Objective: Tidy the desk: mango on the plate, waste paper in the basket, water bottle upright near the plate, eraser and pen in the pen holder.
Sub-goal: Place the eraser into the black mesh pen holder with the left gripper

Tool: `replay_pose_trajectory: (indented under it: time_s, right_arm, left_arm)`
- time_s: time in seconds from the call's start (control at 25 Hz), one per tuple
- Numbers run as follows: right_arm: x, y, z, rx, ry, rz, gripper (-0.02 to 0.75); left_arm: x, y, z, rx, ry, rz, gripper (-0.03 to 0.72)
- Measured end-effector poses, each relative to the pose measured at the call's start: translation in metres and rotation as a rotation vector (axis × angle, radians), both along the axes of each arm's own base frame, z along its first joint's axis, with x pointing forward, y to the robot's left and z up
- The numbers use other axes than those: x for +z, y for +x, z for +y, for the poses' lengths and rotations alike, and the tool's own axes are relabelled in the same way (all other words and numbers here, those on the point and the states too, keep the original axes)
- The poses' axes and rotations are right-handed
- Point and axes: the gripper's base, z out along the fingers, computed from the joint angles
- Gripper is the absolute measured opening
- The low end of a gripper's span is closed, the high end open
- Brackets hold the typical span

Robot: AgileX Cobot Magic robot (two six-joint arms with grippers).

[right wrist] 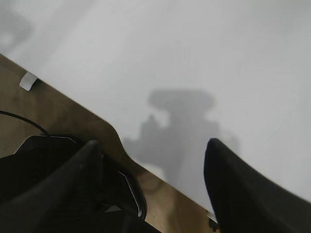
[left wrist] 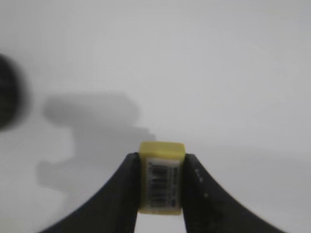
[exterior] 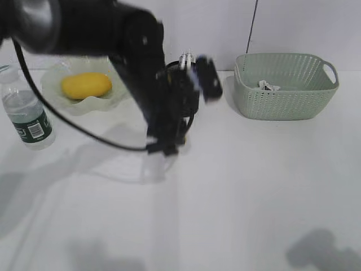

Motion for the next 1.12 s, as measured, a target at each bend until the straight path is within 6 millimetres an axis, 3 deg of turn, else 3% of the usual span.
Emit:
replay_pose_trajectory:
  time_s: [0.28,0.6,0.76,1.12]
  right_arm:
    - [0.000,0.000,0.000,0.000,0.000,0.000,0.520]
    - [0.000,0.000,0.000,0.000,0.000,0.000,0.520]
    - [0.000,0.000,0.000,0.000,0.000,0.000,0.520]
    - [0.000,0.000,0.000,-0.004,0.003,0.002,0.520]
  left_arm:
    - [0.059,0.049,0.012,0.151,-0.198,-0.173,0.204]
    - [0.078,0.083,0.032,0.299,-0.435,-0.289,0.204]
    - [0.070,0.098,0.035,0.350,-0.504,-0.321,0.204]
    - [0.013,0.121,0.027,0.431,-0.537,-0.275,0.204]
